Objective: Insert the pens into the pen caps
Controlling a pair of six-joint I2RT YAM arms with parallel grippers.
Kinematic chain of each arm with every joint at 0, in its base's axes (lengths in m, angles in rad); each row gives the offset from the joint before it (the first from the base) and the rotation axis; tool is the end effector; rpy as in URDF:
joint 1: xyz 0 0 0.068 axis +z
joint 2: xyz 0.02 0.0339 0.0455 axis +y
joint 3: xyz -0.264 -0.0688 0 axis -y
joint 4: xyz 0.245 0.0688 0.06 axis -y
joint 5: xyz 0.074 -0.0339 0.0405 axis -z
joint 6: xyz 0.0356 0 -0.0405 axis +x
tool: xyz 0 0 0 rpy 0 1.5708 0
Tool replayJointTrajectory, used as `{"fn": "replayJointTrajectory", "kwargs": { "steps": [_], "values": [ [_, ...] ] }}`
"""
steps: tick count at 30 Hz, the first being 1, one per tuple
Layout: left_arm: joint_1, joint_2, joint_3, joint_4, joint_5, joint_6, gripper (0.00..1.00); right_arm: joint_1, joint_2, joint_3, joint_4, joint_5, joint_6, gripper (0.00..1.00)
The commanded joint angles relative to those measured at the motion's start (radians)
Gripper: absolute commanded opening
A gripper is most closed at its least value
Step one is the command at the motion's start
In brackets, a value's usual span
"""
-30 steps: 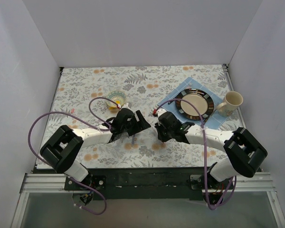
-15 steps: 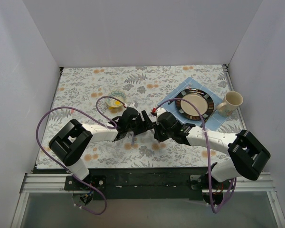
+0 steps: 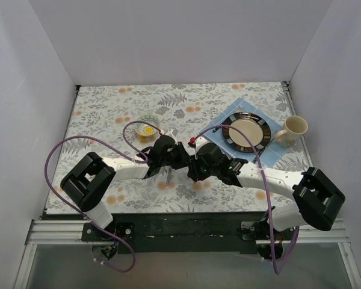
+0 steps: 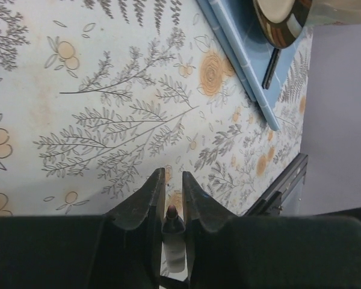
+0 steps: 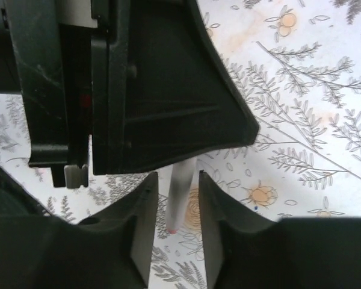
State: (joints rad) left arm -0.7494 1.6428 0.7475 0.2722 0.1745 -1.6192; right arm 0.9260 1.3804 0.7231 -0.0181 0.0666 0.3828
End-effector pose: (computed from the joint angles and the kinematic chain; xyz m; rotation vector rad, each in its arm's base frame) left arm 0.2356 -0.2277 0.1595 -0.9977 2.4266 -1.3314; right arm 0.1739 0.2273 0.2021 -0.5869 2.2457 0.6170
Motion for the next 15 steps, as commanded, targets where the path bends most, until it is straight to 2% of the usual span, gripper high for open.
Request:
{"fn": "replayJointTrajectory", "kwargs": {
  "steps": [1,6,9,11,12,13,14,15],
  "values": [
    [-0.005,-0.09,-0.002,0.036,0.082,0.033,0.0,0.004,-0.061,-0.025,0.072,-0.09,-0.019,0.45],
    [-0.005,-0.133,-0.01,0.041,0.112,0.033,0.0,0.004,-0.037,-0.008,0.06,-0.105,-0.015,0.46],
    [-0.005,-0.149,-0.013,0.036,0.118,0.039,0.0,0.004,-0.02,-0.004,0.06,-0.126,-0.016,0.29],
    [-0.005,-0.158,-0.011,0.019,0.099,0.047,0.0,0.004,-0.021,-0.014,0.07,-0.139,-0.007,0.07],
    [-0.005,-0.173,-0.007,-0.008,0.083,0.051,0.0,0.005,-0.029,-0.03,0.078,-0.143,-0.007,0.01],
    [-0.005,-0.179,-0.005,-0.022,0.068,0.067,0.03,0.005,-0.035,-0.039,0.098,-0.149,-0.005,0.01],
    [-0.005,-0.189,-0.002,-0.036,0.047,0.077,0.28,0.005,-0.043,-0.048,0.11,-0.159,-0.001,0.01],
    [-0.005,-0.205,0.019,-0.074,0.031,0.093,0.42,0.004,-0.061,-0.053,0.118,-0.16,0.002,0.01]
  ]
}}
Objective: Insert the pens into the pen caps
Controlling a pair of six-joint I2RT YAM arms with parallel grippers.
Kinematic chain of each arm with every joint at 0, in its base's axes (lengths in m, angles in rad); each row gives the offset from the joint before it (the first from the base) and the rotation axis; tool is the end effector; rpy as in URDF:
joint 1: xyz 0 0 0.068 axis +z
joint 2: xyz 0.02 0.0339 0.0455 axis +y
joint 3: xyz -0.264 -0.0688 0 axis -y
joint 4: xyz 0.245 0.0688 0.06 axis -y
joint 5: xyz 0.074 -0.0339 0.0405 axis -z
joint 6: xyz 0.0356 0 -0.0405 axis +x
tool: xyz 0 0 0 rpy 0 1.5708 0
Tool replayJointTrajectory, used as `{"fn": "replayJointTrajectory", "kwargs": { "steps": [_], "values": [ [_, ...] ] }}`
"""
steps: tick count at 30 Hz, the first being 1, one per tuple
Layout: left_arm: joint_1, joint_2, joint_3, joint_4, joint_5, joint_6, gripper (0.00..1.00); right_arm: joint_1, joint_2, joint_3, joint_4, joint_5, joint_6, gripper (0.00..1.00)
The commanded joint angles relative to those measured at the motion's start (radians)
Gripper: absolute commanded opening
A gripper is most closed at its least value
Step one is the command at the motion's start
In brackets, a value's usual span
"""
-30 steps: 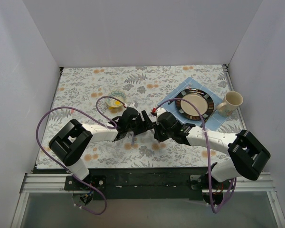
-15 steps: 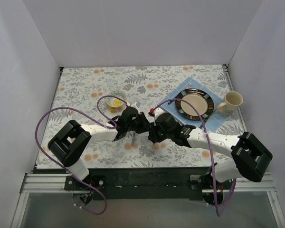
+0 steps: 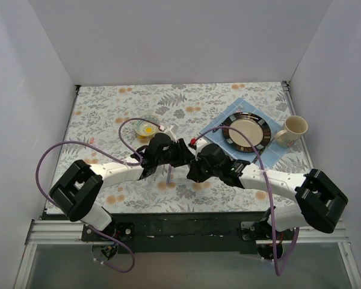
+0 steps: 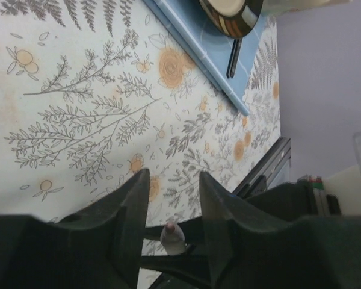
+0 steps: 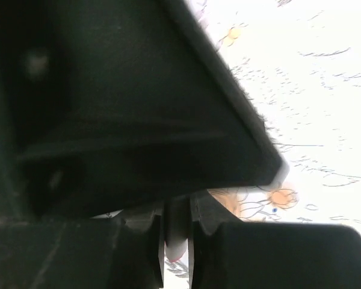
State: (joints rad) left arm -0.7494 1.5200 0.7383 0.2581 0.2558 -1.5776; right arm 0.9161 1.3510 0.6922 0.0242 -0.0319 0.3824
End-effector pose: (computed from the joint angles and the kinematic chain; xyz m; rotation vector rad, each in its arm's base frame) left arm 0.2257 -0.2223 0.1929 -0.8515 2.4074 -1.4797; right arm 0.1703 0.2237 0.2036 -0.6272 2.2238 0.7356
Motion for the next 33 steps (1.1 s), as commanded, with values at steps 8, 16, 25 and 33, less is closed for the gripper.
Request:
{"fn": "replayJointTrajectory", "kwargs": {
  "steps": [8,16,25,33],
  "values": [
    [0.028,-0.135,0.347,-0.584,-0.432,0.364,0.71,0.013,-0.124,-0.049,0.088,-0.022,0.042,0.01],
    [0.467,-0.172,0.452,-0.81,-0.617,0.551,0.73,0.013,-0.211,-0.059,0.079,-0.025,0.041,0.01],
    [0.906,-0.028,0.45,-0.72,-0.529,0.74,0.7,0.012,-0.262,-0.034,0.066,-0.123,-0.011,0.01],
    [0.993,0.219,0.607,-0.818,-0.339,0.861,0.67,0.0,-0.231,-0.082,0.163,-0.192,-0.091,0.01]
  ]
}}
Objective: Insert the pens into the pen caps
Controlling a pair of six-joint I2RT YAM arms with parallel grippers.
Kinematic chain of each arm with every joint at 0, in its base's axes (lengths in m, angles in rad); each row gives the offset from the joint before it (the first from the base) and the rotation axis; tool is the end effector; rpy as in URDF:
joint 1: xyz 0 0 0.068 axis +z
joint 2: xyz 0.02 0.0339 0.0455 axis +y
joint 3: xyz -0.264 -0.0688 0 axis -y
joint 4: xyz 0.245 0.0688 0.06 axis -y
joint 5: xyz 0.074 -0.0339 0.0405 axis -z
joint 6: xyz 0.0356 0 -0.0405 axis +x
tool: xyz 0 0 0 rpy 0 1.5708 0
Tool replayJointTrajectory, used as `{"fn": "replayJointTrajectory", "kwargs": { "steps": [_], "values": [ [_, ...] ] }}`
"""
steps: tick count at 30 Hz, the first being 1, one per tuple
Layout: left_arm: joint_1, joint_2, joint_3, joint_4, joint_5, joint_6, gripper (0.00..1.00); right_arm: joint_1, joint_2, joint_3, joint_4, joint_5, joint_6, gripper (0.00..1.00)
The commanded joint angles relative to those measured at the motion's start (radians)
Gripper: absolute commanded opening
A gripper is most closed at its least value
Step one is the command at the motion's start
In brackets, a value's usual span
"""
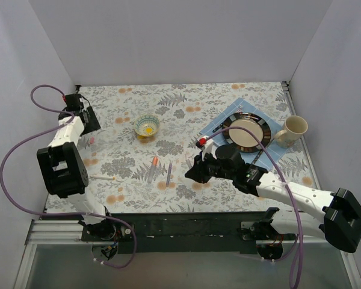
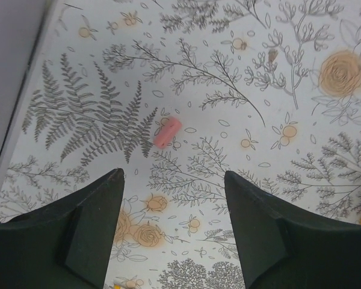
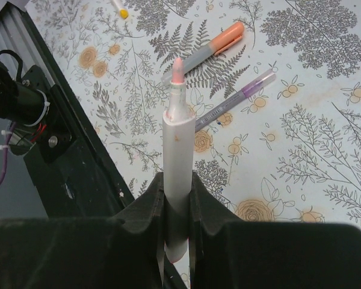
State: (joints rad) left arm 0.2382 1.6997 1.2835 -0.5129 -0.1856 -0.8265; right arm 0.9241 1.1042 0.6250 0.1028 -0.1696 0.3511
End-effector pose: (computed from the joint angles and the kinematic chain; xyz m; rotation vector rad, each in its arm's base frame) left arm 0.3556 0.0931 0.2438 -1.3228 2.0946 -0.0180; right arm 0.1445 0.2014 0.2495 -0.7018 1.9576 0.9822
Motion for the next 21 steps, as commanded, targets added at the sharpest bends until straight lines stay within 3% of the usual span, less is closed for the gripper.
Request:
{"fn": "replayJointTrajectory", "kwargs": {
  "steps": [1,11,19,21],
  "values": [
    [0.006,0.06,0.069,-0.052,0.11,0.118,0.67,-0.01,0.022,-0.015,0.089,-0.059,-0.069,0.01],
    [0.006,0.205,0.103,-0.027,0.008,0.185,0.63,-0.041,0.048,-0.033,0.135,-0.104,-0.066,0.01],
    [0.012,0.319,0.168,-0.045,0.069,0.227,0.6,-0.044,0.046,-0.047,0.141,-0.094,-0.077,0.01],
    [0.013,0.321,0.16,-0.052,0.086,0.228,0.55,-0.045,0.048,-0.051,0.144,-0.099,-0.078,0.01]
  ]
}}
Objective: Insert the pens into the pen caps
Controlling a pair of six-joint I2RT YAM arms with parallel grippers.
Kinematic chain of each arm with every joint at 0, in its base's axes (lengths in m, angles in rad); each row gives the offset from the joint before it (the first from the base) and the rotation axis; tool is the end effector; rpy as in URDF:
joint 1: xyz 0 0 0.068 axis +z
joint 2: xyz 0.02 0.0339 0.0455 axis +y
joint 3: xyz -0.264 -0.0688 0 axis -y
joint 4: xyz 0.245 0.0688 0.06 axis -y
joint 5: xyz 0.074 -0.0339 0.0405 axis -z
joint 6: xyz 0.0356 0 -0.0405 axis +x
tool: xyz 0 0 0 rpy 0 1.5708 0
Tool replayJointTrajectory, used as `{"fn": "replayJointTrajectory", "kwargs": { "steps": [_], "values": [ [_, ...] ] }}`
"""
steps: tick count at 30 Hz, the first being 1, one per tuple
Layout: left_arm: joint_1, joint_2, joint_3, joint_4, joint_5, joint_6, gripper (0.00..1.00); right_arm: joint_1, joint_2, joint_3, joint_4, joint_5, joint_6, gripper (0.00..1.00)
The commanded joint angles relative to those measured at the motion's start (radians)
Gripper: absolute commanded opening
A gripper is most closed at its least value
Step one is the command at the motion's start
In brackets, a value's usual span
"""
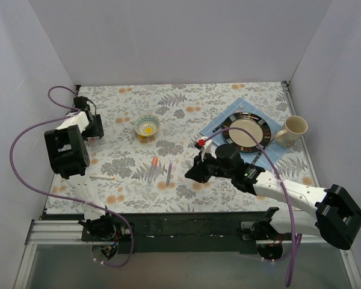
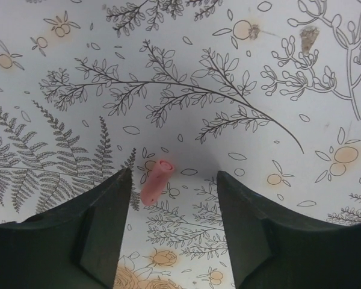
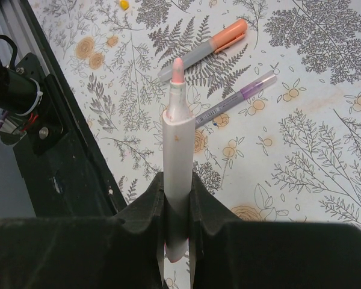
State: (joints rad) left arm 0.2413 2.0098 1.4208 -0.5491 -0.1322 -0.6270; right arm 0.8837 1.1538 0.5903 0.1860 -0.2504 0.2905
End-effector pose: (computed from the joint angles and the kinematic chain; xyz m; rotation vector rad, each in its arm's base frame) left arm 0.4019 0.1037 0.1670 -1.1678 2.4255 0.0615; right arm 0.1537 0.2013 0.2347 -0.7741 1.9276 0.9956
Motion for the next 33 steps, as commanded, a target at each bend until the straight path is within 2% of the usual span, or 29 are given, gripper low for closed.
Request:
{"fn": "replayJointTrajectory", "kwargs": {
  "steps": [1,12,17,30,33],
  "values": [
    [0.01,0.006,0.009,-0.015,0.037,0.024,0.53,-0.003,-0.003,-0.02,0.063,-0.015,-0.019,0.01],
    [0.009,-0.084,-0.078,-0.046,0.071,-0.025,0.31,-0.005,-0.011,-0.017,0.06,-0.015,-0.019,0.01],
    [0.01,-0.111,-0.117,-0.029,0.094,-0.03,0.24,-0.008,-0.028,-0.026,0.055,-0.007,-0.019,0.01],
    [0.009,-0.039,-0.042,-0.051,-0.02,-0.105,0.26,-0.008,-0.086,-0.044,0.047,-0.016,-0.024,0.01],
    [0.009,-0.037,-0.043,-0.046,-0.014,-0.115,0.29,-0.009,-0.091,-0.046,0.047,-0.024,-0.025,0.01]
  ]
}}
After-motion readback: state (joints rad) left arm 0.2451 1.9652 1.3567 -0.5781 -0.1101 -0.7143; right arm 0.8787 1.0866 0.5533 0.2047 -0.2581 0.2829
